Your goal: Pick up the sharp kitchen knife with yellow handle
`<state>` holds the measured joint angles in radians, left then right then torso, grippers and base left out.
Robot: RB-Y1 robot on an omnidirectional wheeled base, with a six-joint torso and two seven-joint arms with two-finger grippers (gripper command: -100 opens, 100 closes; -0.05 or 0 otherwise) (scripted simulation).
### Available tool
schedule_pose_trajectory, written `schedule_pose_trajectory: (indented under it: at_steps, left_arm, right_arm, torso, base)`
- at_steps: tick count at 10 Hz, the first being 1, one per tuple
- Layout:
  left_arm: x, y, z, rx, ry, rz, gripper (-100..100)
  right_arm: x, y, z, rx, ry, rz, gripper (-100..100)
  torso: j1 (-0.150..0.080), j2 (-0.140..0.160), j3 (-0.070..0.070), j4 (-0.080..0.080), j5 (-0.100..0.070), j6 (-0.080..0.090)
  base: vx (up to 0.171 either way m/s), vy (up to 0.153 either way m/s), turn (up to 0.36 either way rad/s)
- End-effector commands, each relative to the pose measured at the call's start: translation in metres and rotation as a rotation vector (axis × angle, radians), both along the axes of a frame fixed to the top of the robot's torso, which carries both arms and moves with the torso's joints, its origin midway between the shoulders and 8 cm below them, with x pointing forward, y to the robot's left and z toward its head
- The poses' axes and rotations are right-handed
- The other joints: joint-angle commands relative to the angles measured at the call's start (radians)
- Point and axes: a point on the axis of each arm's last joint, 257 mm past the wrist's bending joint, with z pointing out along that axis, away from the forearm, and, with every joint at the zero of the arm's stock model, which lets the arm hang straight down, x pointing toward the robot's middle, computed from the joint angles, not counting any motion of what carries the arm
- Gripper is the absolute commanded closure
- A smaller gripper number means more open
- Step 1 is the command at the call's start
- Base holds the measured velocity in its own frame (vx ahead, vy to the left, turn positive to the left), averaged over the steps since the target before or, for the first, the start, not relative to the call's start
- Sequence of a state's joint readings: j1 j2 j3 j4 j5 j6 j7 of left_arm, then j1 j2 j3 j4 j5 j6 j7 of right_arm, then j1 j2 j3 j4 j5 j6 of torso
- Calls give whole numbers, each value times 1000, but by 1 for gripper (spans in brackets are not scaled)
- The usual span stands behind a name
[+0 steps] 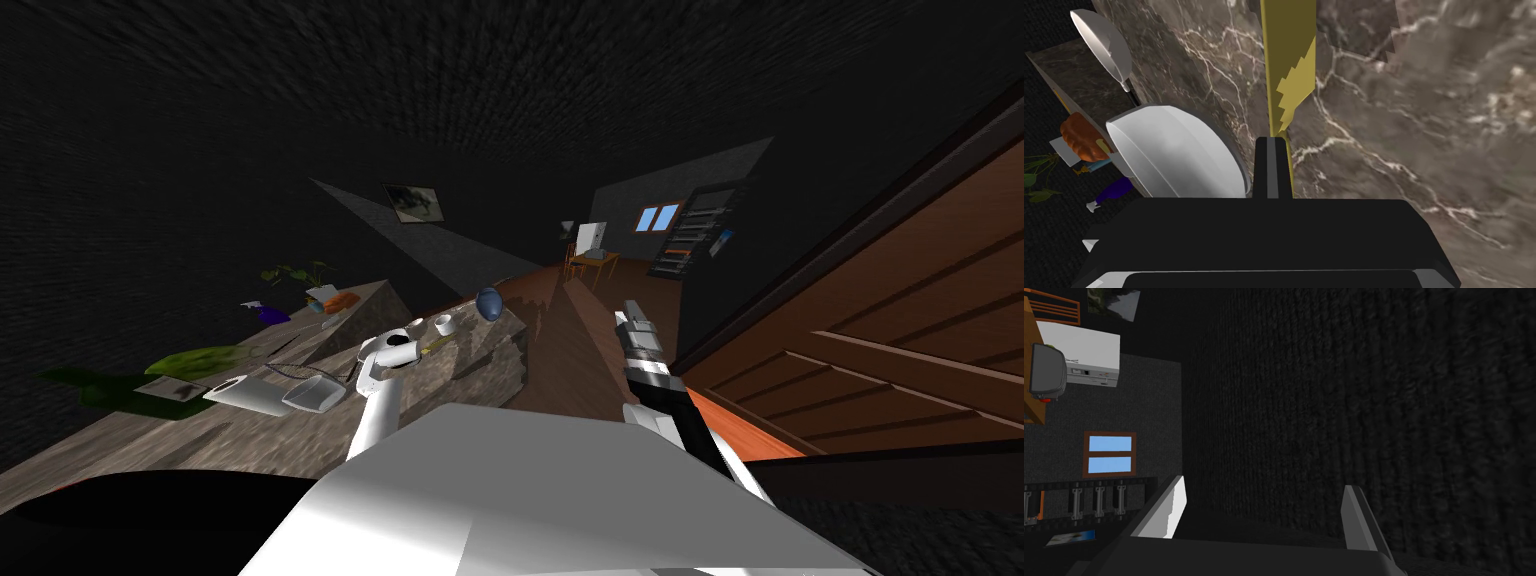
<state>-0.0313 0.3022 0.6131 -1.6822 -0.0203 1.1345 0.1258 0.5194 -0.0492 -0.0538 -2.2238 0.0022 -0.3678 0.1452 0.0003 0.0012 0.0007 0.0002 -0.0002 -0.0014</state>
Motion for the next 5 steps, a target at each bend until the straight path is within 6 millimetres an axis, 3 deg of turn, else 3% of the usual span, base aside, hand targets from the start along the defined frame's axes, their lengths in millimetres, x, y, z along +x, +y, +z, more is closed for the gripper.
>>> schedule_pose_trajectory:
  at_steps: [1,2,3,5]
  left_arm:
    - [0,0,0,0,0,0,100]
    - [0,0,0,0,0,0,0]
    - [14,5,17,16,-27,-2,-100]
    - [23,4,21,1,-29,1,-100]
  right_arm:
    - [0,0,0,0,0,0,0]
    - [0,0,0,0,0,0,0]
    - [0,0,0,0,0,0,0]
    - [0,0,0,0,0,0,0]
  torso:
    - [0,0,0,0,0,0]
    - [0,0,0,0,0,0]
    - [0,0,0,0,0,0]
    - [0,0,0,0,0,0]
  base:
    - [0,0,0]
    - [0,0,0]
    - [0,1,97]
    - [2,-2,90]
